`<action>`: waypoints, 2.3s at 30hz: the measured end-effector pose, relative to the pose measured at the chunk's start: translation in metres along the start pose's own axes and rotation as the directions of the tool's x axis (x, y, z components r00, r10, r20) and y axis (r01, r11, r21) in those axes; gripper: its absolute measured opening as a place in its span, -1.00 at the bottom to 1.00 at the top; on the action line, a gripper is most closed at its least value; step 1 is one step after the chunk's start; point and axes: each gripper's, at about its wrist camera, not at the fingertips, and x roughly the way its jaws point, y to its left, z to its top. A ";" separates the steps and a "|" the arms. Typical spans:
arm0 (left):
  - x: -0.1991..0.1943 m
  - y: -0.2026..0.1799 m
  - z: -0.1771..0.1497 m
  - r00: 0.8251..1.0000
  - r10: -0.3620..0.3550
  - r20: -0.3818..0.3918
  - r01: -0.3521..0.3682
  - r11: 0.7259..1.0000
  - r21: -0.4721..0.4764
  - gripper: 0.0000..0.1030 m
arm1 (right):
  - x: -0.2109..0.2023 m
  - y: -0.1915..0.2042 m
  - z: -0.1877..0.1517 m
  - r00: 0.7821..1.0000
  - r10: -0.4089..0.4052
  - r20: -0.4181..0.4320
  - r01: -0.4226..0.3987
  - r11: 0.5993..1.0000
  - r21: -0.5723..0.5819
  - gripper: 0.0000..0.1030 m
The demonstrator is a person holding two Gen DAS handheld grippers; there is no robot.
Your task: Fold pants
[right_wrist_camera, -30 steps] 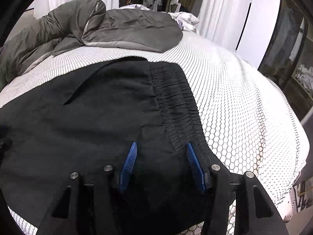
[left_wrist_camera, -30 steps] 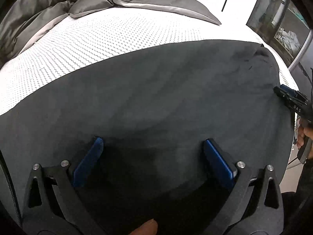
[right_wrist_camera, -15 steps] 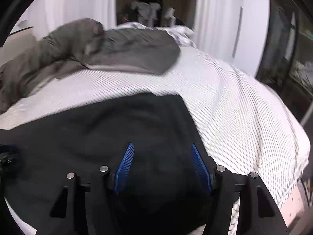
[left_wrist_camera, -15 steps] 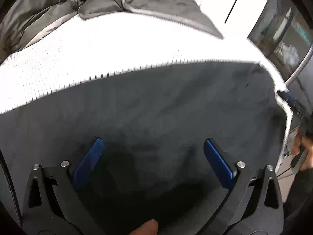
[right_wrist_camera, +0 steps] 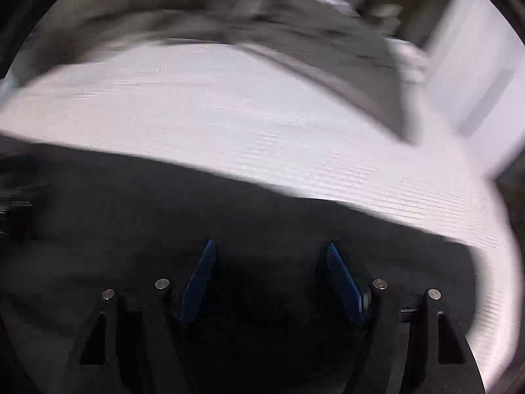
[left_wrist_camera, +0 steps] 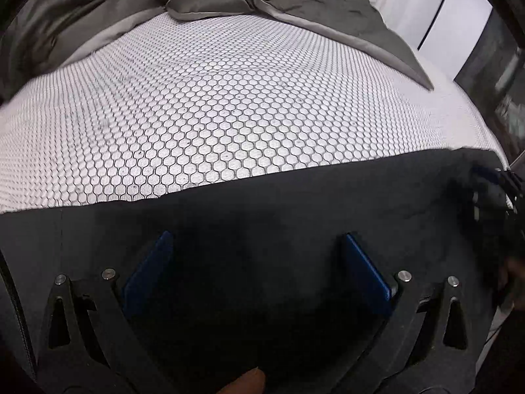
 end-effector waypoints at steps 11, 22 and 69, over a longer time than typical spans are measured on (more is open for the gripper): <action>-0.018 -0.013 -0.001 0.999 -0.006 0.037 0.005 1.000 0.024 0.97 | -0.002 -0.108 -0.035 0.998 -0.054 0.010 0.049 0.959 0.280 0.40; -0.024 -0.070 -0.034 0.997 -0.062 -0.037 0.068 0.979 0.190 0.97 | 0.015 -0.103 -0.063 0.991 0.133 -0.028 -0.122 0.963 0.240 0.49; -0.046 -0.048 -0.014 0.991 -0.088 0.098 0.076 0.989 0.123 0.97 | -0.018 -0.117 -0.014 0.990 0.121 0.080 -0.137 0.956 0.258 -0.06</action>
